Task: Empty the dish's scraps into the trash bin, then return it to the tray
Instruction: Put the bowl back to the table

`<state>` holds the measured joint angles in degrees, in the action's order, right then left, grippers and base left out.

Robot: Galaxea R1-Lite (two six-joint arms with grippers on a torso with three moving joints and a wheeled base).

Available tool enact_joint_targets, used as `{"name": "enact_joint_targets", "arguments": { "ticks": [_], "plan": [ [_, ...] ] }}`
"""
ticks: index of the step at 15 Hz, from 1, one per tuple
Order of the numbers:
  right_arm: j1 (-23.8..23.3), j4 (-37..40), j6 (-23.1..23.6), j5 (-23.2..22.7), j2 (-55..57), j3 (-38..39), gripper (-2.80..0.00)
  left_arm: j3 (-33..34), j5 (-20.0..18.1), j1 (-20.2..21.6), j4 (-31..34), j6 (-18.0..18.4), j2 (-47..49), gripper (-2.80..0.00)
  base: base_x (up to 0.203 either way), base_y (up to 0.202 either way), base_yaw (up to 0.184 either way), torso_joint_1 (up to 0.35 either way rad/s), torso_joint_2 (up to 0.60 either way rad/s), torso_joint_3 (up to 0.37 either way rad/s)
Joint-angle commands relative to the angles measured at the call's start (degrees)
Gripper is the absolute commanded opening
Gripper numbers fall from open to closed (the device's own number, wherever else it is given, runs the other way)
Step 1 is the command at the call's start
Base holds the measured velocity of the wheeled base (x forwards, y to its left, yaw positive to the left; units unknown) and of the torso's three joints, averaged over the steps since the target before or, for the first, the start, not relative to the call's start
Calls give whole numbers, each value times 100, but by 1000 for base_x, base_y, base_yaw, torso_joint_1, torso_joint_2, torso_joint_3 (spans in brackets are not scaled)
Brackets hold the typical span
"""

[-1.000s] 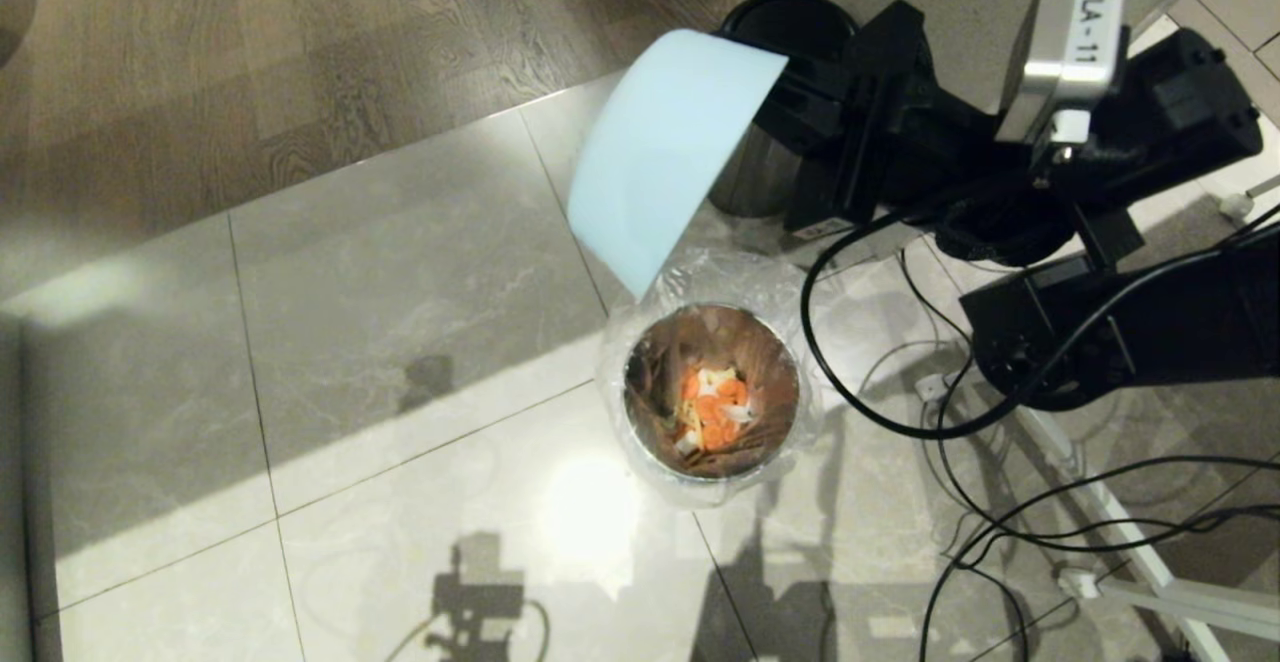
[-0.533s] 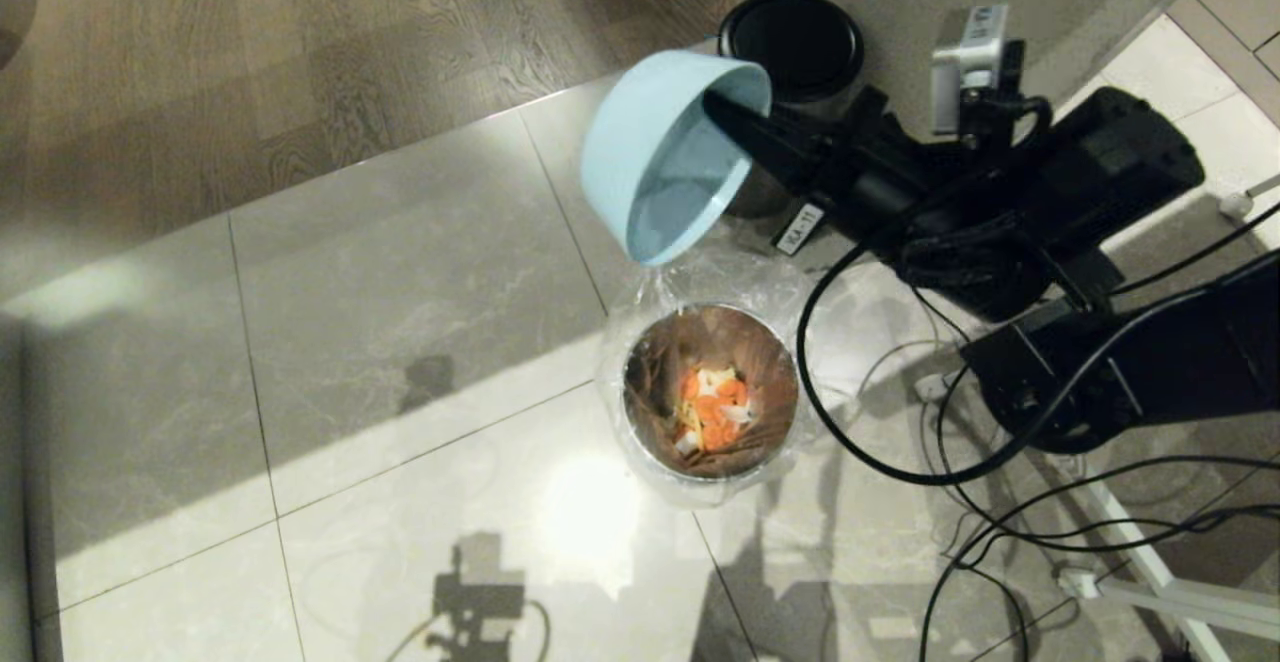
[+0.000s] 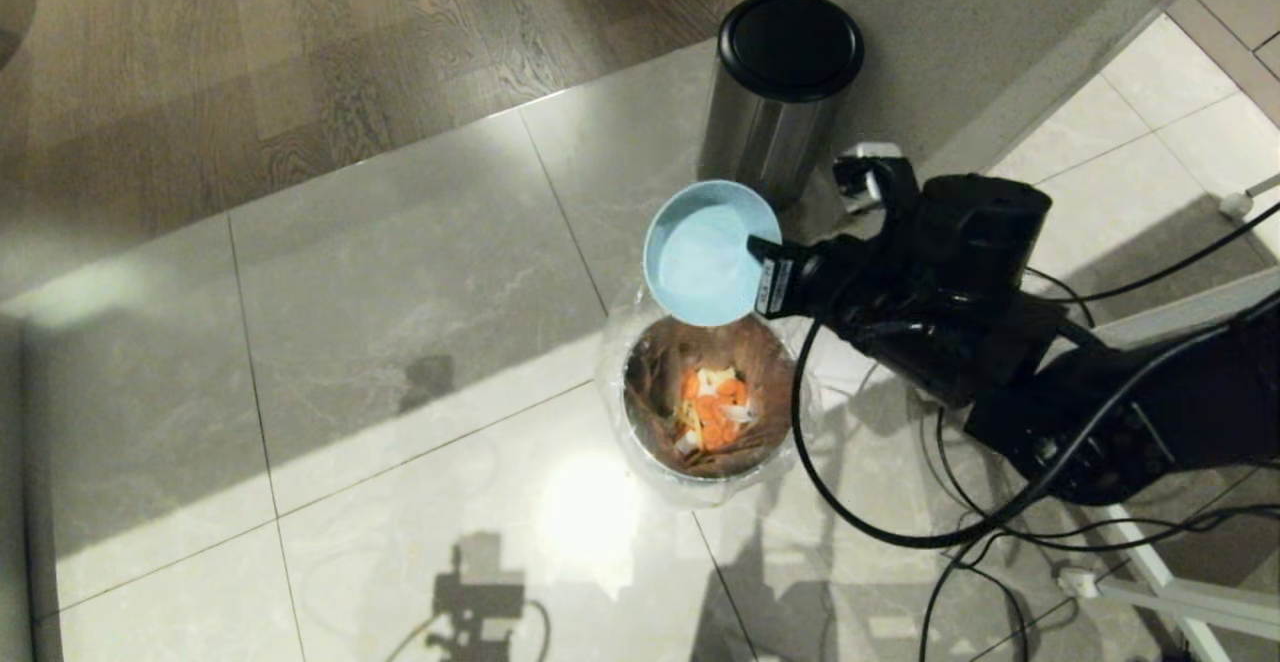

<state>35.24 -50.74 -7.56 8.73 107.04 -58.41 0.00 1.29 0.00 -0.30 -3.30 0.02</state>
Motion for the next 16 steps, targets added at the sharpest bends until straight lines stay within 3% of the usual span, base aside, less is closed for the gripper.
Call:
{"name": "enact_joint_targets", "arguments": {
  "ticks": [1, 7, 12, 16],
  "plan": [
    [55, 352, -156, 966, -196, 342, -280, 0, 3, 0, -5, -4, 6, -280, 0, 0, 0, 0, 0, 0],
    [6, 525, -472, 1017, -1050, 2078, -280, 0, 3, 0, -5, -4, 6, -280, 0, 0, 0, 0, 0, 0],
    [-147, 1281, -1046, 1022, -2221, 3709, -280, 0, 3, 0, -5, -4, 6, -280, 0, 0, 0, 0, 0, 0],
    [-1065, 1455, -1116, 1010, -3086, 4929, -280, 0, 3, 0, -5, -4, 6, -280, 0, 0, 0, 0, 0, 0]
  ]
}}
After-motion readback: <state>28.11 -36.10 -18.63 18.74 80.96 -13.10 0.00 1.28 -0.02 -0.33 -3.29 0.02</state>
